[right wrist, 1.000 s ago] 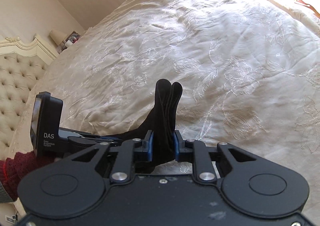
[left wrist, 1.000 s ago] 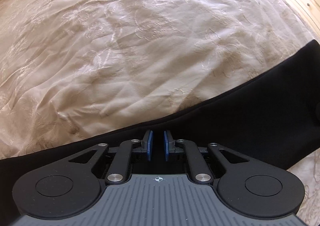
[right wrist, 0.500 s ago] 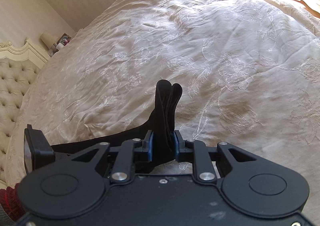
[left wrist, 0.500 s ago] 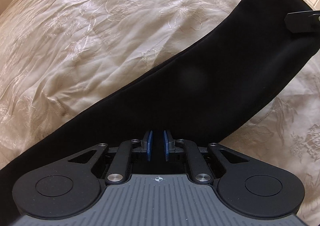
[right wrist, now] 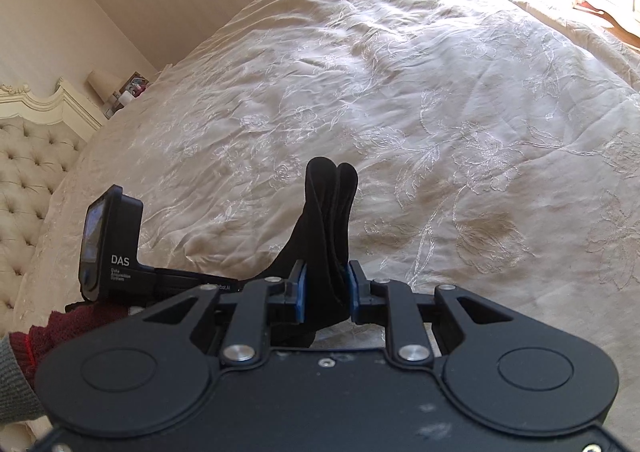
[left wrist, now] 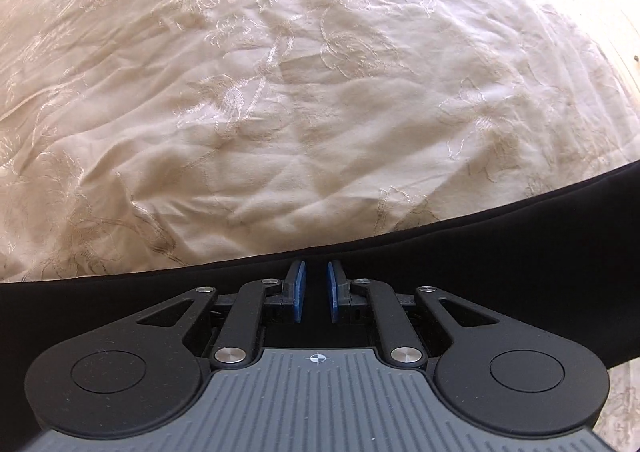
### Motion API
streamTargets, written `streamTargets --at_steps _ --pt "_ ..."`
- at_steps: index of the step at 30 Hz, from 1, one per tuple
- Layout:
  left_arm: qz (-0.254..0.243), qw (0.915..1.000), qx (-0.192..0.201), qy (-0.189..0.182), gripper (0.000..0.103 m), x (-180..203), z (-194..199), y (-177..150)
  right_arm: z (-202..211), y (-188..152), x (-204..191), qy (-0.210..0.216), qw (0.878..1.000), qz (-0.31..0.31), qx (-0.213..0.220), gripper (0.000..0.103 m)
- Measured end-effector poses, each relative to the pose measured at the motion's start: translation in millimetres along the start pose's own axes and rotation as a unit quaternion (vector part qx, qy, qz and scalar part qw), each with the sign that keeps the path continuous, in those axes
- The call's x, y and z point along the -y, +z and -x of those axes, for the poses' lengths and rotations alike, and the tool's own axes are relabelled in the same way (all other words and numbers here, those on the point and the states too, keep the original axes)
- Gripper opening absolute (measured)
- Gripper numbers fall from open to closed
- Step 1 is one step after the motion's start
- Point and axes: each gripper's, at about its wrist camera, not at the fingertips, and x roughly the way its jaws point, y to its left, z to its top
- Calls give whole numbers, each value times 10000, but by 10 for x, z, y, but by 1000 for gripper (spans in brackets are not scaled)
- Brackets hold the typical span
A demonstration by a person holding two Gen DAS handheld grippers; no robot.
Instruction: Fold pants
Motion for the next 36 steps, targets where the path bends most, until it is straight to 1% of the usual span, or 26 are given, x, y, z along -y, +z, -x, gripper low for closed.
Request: streamTargets --at_steps 2,4,7,10,11,13,15,16,19,23,26,29,32,36 --pt "25 9999 123 5 13 -31 144 -105 21 9 -25 20 10000 3 34 21" --pt "3 9998 185 -92 13 -25 267 -272 35 17 -50 32 10000 23 59 22" --pt "-185 9995 69 -255 13 68 292 -493 52 18 -116 6 9999 107 80 21" --pt "-442 9985 -189 -243 13 100 149 -652 64 13 -210 -23 9997 211 107 22" --pt "-414 9987 -180 -227 13 78 136 -687 65 15 -250 -48 9996 246 104 22" --pt "-101 9996 -53 -262 13 -39 211 -679 75 16 -371 -98 9994 332 97 22" --pt "204 9988 180 -402 13 -224 385 -694 99 10 -547 -111 9986 481 165 22" --pt "271 9985 274 -398 13 -307 451 -698 109 4 -653 -116 9982 564 194 22" --pt "405 9977 534 -105 13 -655 665 -739 100 -33 -1059 -142 9958 867 259 22" --pt "700 9955 631 58 13 -1182 831 -834 -54 -178 -1661 72 9925 1194 271 22" --pt "822 9942 643 252 13 -1604 919 -951 -344 -379 -2097 183 9903 1371 103 22" --pt "850 9939 592 382 13 -1955 980 -1095 -742 -642 -2434 215 9889 1461 -150 22" --pt "889 9937 534 417 13 -2278 1032 -1240 -1166 -941 -2689 11 9845 1706 -414 22" --pt "915 9939 488 365 13 -2572 1067 -1367 -1560 -1233 -2838 -404 9779 1944 -650 22"
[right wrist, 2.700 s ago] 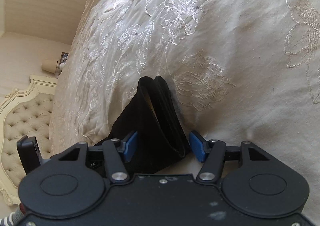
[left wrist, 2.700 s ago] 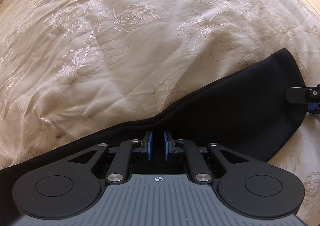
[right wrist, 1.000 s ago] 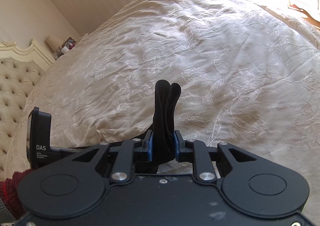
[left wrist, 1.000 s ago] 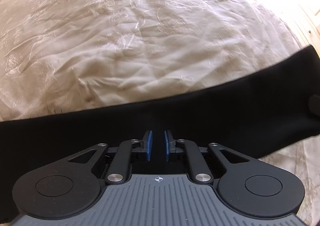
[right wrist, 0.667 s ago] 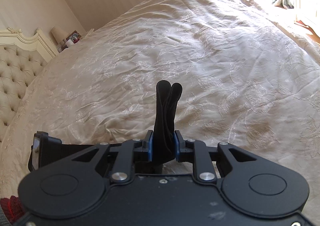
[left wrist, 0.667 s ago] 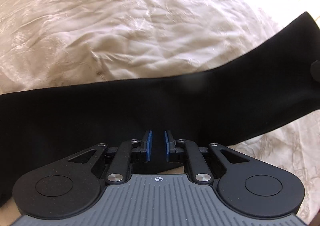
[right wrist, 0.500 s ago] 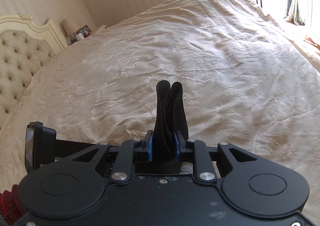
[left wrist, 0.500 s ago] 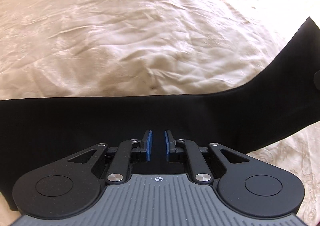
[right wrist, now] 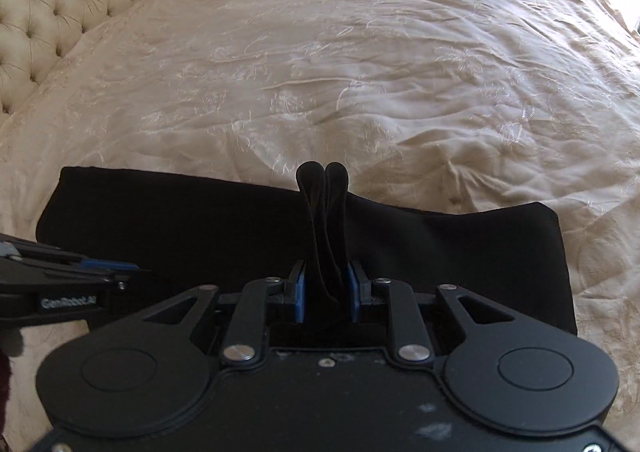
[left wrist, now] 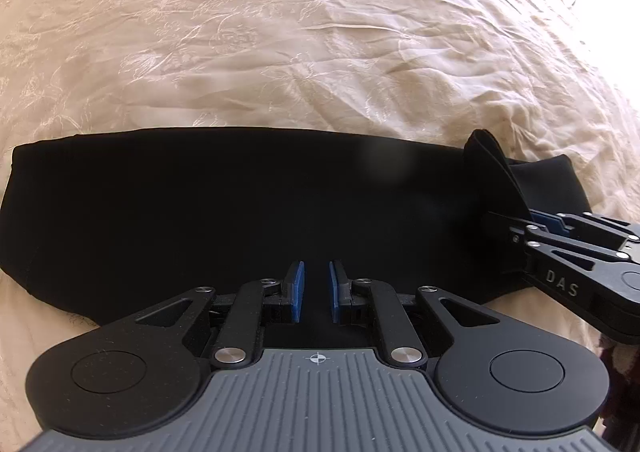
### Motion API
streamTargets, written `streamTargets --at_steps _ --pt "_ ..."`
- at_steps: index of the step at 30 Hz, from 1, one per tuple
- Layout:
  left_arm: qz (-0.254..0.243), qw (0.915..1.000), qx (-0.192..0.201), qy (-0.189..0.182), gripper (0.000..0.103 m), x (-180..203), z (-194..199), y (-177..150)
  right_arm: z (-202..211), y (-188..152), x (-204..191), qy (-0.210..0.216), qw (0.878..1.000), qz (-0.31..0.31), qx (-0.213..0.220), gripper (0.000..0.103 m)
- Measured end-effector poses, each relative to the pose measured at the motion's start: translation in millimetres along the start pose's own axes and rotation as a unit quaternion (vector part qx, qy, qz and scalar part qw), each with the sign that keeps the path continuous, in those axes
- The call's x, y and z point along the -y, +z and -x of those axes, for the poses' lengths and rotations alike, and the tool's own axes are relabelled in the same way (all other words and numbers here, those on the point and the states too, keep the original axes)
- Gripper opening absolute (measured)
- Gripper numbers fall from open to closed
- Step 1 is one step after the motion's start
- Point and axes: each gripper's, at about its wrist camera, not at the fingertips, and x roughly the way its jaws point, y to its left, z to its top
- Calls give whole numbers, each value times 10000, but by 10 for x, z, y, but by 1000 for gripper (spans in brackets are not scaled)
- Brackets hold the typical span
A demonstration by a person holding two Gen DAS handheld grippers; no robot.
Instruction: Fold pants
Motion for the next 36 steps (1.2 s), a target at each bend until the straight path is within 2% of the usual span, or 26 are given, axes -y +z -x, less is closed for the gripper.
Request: streamTargets --at_steps 5,7,9,16,20,26,30,33,36 --pt "-74 9999 -33 -127 13 -191 -14 -42 -140 -94 -135 -360 9993 125 -32 27" --pt "-125 9997 -52 -186 13 -221 -36 -43 -165 -92 -210 -403 9990 180 -27 35" --pt "-185 9995 -36 -243 13 -234 -34 -38 -147 -90 -251 -318 9992 245 31 38" --pt "-136 9989 75 -437 13 -92 -3 137 157 -47 -283 36 9995 -19 318 37" --pt "-200 9980 164 -575 13 201 2 290 423 -76 13 44 9983 -380 443 37" --pt "-652 9946 158 -791 14 833 -124 470 653 -147 677 -410 9959 -683 430 34" --pt "-989 9918 -26 -808 14 1140 -297 476 634 -133 1136 -632 9914 -1073 413 11" --pt "-1157 9910 -209 -633 14 1213 -439 381 496 -179 1363 -672 9889 -1302 230 10" --pt "-1237 9909 -401 -335 14 1141 -604 276 280 -323 1436 -609 9897 -1282 -197 10"
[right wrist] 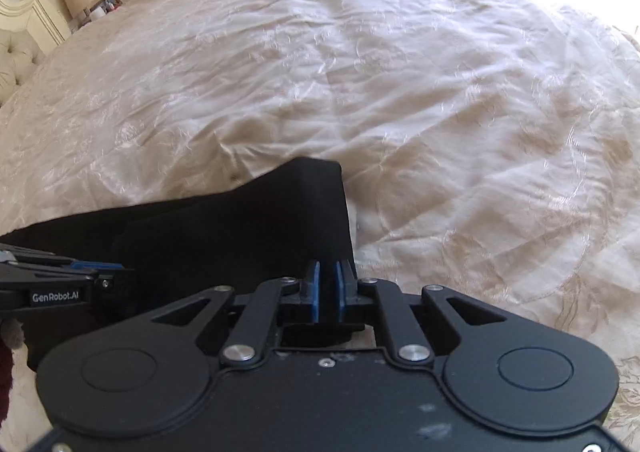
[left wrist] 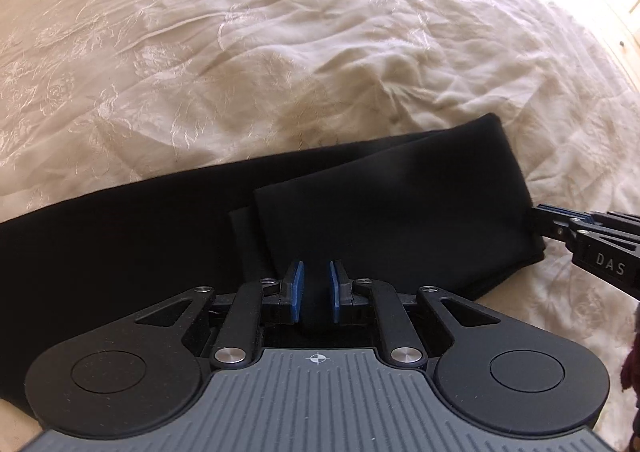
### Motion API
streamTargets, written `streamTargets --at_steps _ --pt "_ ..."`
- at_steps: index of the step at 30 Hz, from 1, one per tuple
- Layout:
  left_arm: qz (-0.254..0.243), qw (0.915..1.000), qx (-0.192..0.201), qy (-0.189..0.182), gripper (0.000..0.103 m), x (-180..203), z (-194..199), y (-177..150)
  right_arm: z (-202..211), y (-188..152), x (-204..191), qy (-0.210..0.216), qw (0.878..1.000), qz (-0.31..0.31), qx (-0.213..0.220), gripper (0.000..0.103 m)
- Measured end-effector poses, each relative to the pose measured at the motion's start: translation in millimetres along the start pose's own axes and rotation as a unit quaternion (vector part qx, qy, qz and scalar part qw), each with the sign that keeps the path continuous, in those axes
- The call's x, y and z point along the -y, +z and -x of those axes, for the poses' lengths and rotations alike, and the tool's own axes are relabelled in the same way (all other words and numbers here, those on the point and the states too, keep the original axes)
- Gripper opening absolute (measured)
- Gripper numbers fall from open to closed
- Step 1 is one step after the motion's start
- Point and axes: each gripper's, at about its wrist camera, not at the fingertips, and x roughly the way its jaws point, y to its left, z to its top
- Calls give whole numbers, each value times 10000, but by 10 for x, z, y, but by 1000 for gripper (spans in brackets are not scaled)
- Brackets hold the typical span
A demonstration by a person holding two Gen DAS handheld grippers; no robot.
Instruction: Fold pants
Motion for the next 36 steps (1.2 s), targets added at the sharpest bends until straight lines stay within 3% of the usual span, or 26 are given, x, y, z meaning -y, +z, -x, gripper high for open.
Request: streamTargets --at_steps 2,6,11,14,18,20,23,25,28,36 --pt "6 9999 -46 149 24 -49 -65 -55 -93 -92 -17 54 9994 243 -226 10" --pt "254 9996 -68 82 25 -104 -60 -48 -29 -57 -18 152 9992 266 -270 10" --pt "224 9995 -86 194 25 -48 -74 -14 158 259 -83 296 9982 365 366 11" --pt "252 9995 -53 198 25 -55 -87 -29 -86 473 -125 428 9982 336 252 11" --pt "164 9997 12 177 25 -53 -82 -52 -611 478 -79 111 9987 221 -454 4" --pt "96 9998 24 162 26 -49 -69 -56 -652 454 -21 165 9993 27 -335 2" --pt "80 9999 21 148 26 -47 0 -54 -577 481 -17 191 9993 -31 -313 4" --pt "83 9997 66 205 26 -64 104 -75 -468 492 -16 218 9995 -85 -217 13" --pt "126 9994 127 310 26 -121 265 -174 -212 462 -25 314 9994 -169 30 14" --pt "789 9962 -122 361 26 -371 634 -797 324 48 -287 796 9966 -193 101 16"
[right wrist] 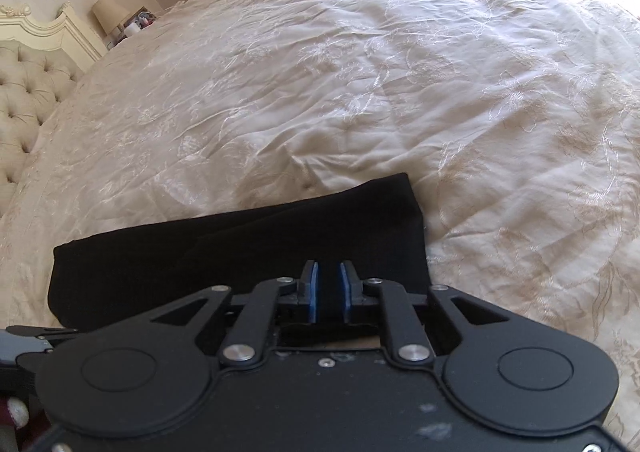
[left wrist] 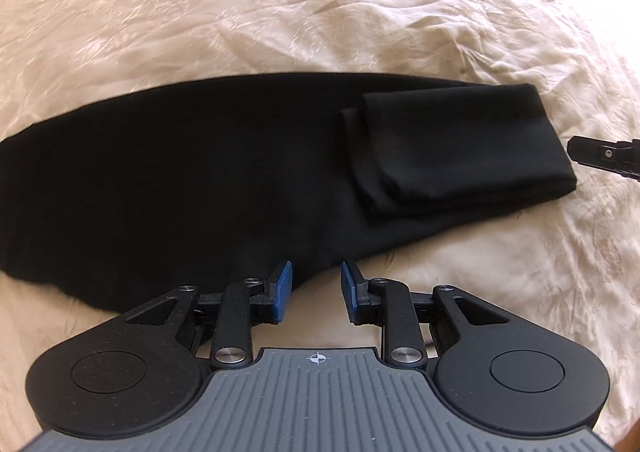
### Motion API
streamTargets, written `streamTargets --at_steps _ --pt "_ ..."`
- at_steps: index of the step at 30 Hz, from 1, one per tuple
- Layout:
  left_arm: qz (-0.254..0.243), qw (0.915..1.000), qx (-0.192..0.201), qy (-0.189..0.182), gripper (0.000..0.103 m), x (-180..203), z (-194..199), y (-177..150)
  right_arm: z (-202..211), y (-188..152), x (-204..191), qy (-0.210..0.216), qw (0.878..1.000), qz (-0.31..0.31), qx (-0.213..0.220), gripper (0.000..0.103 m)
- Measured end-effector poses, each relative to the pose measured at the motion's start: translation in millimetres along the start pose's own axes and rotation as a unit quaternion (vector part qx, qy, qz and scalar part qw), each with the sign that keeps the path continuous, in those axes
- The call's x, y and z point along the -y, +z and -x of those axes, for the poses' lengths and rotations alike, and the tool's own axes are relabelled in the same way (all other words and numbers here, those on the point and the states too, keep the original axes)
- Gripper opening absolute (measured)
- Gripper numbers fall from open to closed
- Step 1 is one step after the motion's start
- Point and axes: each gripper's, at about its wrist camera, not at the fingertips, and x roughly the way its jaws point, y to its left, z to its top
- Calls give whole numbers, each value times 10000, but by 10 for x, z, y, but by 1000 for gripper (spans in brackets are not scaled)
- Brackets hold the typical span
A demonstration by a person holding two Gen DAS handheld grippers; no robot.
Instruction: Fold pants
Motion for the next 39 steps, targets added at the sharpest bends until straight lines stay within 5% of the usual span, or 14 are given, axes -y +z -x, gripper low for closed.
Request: streamTargets --at_steps 10,15,23,39 --pt "913 9939 -426 456 27 -411 296 -848 14 -812 -608 571 9916 770 -868 19" --pt "1395 9880 -527 400 27 -682 316 -1085 61 -1012 -964 785 9849 1200 -975 19" --pt "1327 9903 -328 243 27 -1150 338 -1211 61 -1068 -1634 934 9841 1320 -739 20" --pt "803 9963 -117 299 27 -2282 435 -1374 -374 -1123 -2643 322 9902 1321 -326 16"
